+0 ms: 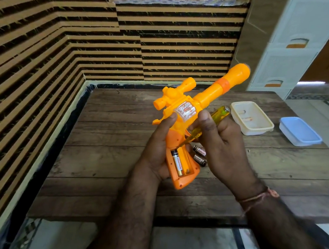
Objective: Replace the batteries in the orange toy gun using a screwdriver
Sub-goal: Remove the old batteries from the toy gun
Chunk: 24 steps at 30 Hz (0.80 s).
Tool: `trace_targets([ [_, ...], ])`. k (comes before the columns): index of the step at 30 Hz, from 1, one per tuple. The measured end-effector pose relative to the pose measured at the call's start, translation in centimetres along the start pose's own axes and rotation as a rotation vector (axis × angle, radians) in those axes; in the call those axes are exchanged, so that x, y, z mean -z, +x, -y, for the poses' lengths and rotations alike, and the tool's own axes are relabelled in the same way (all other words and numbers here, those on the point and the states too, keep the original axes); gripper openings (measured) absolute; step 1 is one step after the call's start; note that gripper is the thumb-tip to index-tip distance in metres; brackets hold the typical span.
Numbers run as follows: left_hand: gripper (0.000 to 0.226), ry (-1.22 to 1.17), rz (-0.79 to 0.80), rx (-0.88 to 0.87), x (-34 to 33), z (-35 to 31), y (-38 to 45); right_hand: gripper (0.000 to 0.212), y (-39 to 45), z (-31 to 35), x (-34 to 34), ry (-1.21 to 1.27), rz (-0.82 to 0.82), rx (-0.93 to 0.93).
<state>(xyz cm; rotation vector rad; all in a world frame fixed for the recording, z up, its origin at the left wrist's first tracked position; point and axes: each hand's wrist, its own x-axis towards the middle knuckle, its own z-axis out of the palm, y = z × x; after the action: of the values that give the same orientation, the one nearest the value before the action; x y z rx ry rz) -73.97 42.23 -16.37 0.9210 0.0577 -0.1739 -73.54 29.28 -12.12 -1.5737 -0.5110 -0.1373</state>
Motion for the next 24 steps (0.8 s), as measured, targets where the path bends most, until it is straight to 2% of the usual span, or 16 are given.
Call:
trace_targets([
  [7, 0.045, 0.033, 0.027, 0.088, -0.23, 0.27, -0.28, 0.045, 0.4, 0.46, 0.47, 0.124, -0.057, -0.049],
  [13, 0.041, -0.019, 0.039, 0.098, -0.82, 0.31, -0.35, 0.047, 0.2, 0.9, 0.73, 0.103, -0.049, -0.038],
  [22, 0.041, -0.067, -0.082, 0.014, -0.2, -0.34, -0.29, 0.044, -0.03, 1.1, 0.51, 0.081, -0.009, 0.027],
  [24, 0.042, -0.067, -0.094, 0.017, -0.16, -0.56, -0.38, 0.035, -0.08, 1.12, 0.57, 0.069, -0.017, 0.048],
])
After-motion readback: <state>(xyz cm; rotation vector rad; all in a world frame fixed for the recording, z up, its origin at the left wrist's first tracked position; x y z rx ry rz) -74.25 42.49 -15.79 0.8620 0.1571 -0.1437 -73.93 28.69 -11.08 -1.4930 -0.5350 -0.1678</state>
